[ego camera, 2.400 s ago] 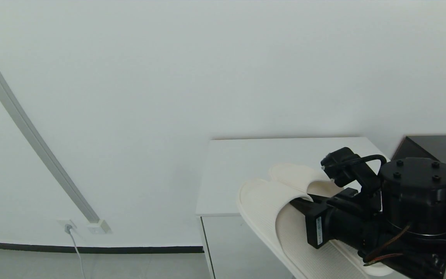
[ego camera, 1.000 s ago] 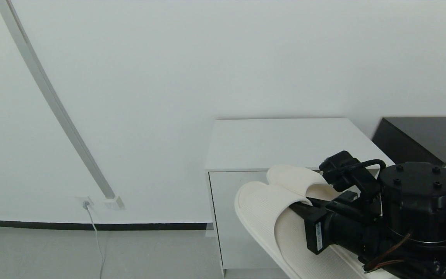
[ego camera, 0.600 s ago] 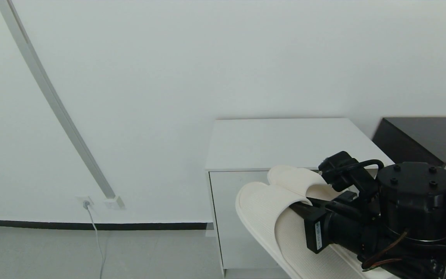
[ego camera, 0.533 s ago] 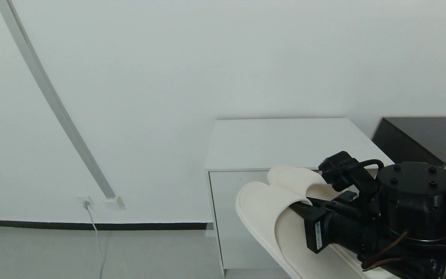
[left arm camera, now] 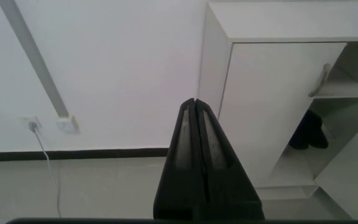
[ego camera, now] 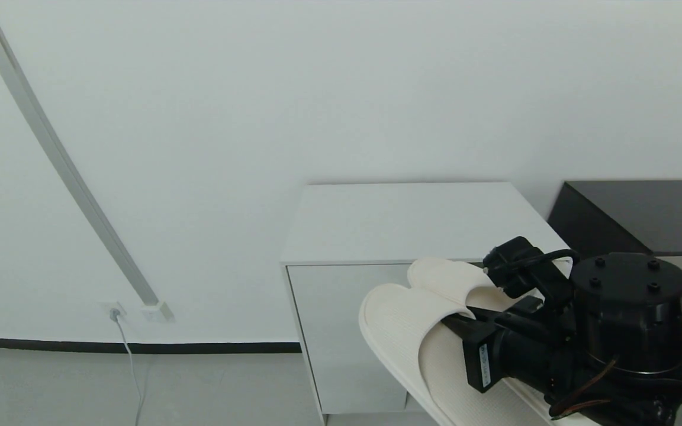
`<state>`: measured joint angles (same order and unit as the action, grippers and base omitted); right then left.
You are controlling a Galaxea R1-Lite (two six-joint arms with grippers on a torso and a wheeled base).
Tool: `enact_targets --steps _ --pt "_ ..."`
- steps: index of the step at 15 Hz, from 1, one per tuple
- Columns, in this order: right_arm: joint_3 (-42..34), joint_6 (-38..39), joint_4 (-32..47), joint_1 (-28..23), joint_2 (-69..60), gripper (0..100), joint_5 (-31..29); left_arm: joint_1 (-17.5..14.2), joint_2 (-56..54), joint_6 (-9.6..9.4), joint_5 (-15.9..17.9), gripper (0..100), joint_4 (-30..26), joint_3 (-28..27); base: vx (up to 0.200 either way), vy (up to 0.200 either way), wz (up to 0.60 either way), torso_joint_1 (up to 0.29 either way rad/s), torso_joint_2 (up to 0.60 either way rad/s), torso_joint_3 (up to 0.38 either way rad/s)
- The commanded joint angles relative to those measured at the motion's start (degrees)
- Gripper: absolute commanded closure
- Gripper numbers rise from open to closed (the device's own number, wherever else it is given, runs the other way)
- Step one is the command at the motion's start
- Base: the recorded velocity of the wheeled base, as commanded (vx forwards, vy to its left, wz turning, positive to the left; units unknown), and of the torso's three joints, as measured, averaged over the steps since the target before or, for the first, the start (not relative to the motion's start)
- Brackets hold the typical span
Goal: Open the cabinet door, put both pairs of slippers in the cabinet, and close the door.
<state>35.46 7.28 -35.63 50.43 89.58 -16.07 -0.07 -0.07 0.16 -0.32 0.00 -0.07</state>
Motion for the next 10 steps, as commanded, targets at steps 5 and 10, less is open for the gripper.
enact_targets --steps 5,10 --pt "-1.36 0.02 -1.02 0.02 0.07 100 -0.02 -0.01 0.07 0.02 -0.03 100 0.00 -0.01 0.000 -0.200 0.00 -0.001 0.00 0.005" --pt "-1.62 -0.16 -1.11 0.02 0.25 100 -0.10 -0.01 0.07 0.02 -0.03 100 0.00 0.07 0.000 -0.200 0.00 -0.001 0.00 0.001"
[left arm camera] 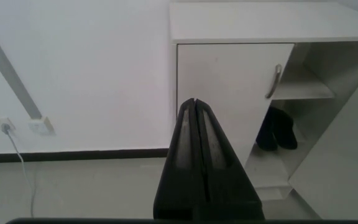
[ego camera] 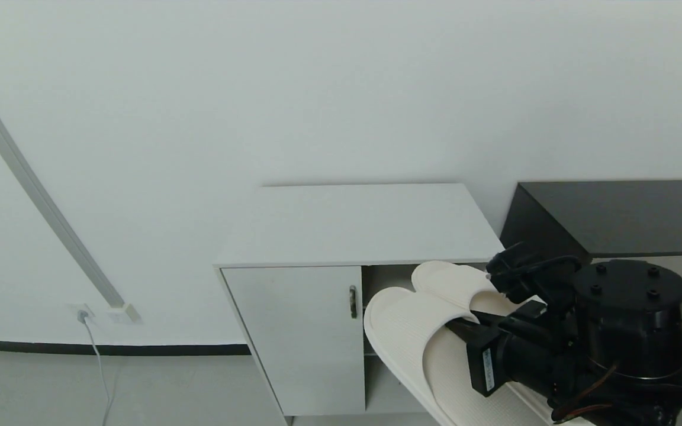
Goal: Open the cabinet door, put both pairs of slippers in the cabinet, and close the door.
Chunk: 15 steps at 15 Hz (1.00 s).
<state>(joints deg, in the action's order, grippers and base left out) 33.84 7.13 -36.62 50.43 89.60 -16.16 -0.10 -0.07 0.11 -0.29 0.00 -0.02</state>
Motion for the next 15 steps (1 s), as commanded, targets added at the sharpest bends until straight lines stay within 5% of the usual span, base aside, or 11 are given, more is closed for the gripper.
enact_targets --steps 1,15 --pt "-0.09 -0.01 -0.03 0.02 0.22 100 -0.01 0.01 0.07 -0.02 0.03 100 -0.09 -0.06 0.000 -0.200 0.00 0.002 0.00 0.002" --pt "-2.20 -0.89 -2.23 -0.07 0.05 100 -0.01 0.01 0.07 -0.11 -0.06 100 0.00 0.02 0.000 0.000 0.00 0.000 0.00 0.000"
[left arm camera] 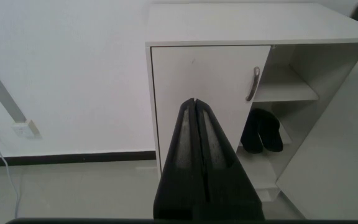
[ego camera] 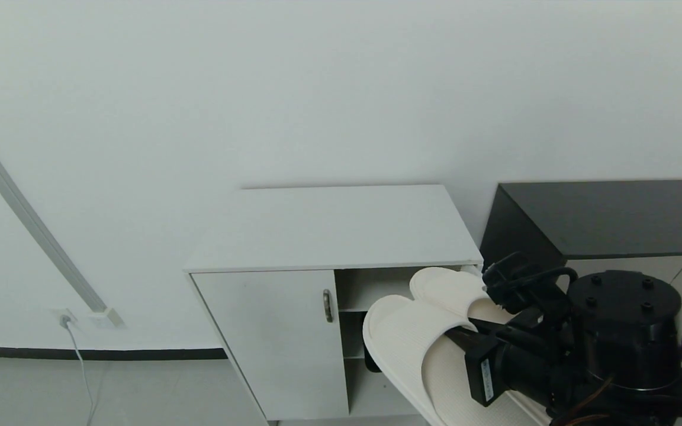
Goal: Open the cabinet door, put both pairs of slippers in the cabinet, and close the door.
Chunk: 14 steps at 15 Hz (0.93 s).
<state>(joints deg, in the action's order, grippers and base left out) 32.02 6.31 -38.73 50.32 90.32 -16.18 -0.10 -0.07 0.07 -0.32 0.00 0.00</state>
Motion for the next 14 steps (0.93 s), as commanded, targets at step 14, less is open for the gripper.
enact_targets --steps 14 --pt "-1.53 -0.87 -1.35 0.04 -0.32 100 0.01 0.01 0.07 0.01 -0.03 100 0.00 0.00 0.000 0.000 0.00 -0.158 0.37 0.211"
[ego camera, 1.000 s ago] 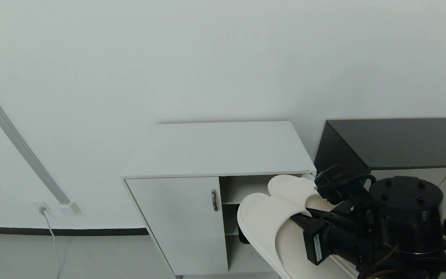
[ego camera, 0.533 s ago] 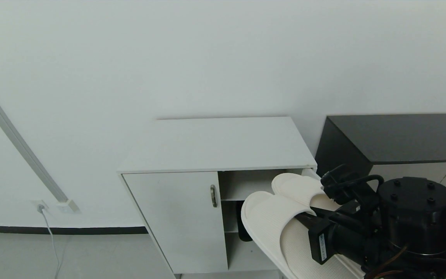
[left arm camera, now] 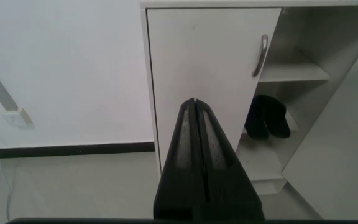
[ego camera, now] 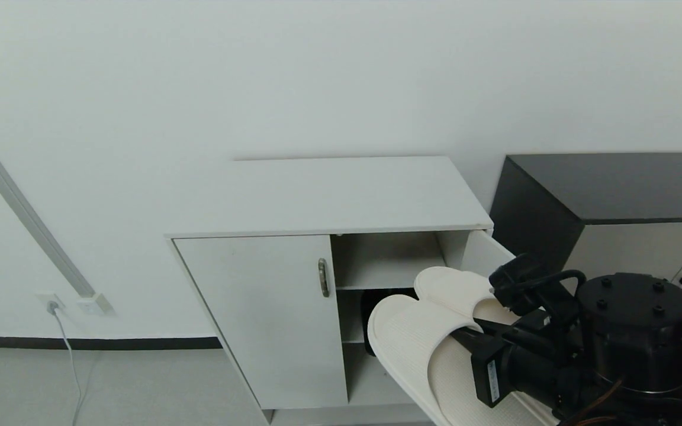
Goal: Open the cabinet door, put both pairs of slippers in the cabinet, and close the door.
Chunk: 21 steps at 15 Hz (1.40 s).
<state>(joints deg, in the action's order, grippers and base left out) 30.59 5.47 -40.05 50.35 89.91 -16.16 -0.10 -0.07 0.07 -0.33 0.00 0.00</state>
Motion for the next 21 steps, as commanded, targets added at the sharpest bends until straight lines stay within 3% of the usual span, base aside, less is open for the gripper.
enact_targets --steps 1,13,21 --pt "-0.09 -0.02 -0.03 0.10 0.18 100 -0.01 0.01 0.07 0.01 -0.02 100 0.00 0.00 0.000 0.000 0.00 -0.212 0.54 0.325" --pt "-0.53 -0.73 -0.03 0.10 0.62 100 -0.01 0.01 0.07 0.01 -0.11 100 0.00 0.00 0.000 0.000 0.00 -0.186 0.51 0.323" --pt "-0.79 -0.73 -0.03 0.10 0.71 100 0.08 0.01 0.07 0.01 -0.02 100 0.00 0.00 0.000 0.000 0.00 -0.102 0.46 0.352"
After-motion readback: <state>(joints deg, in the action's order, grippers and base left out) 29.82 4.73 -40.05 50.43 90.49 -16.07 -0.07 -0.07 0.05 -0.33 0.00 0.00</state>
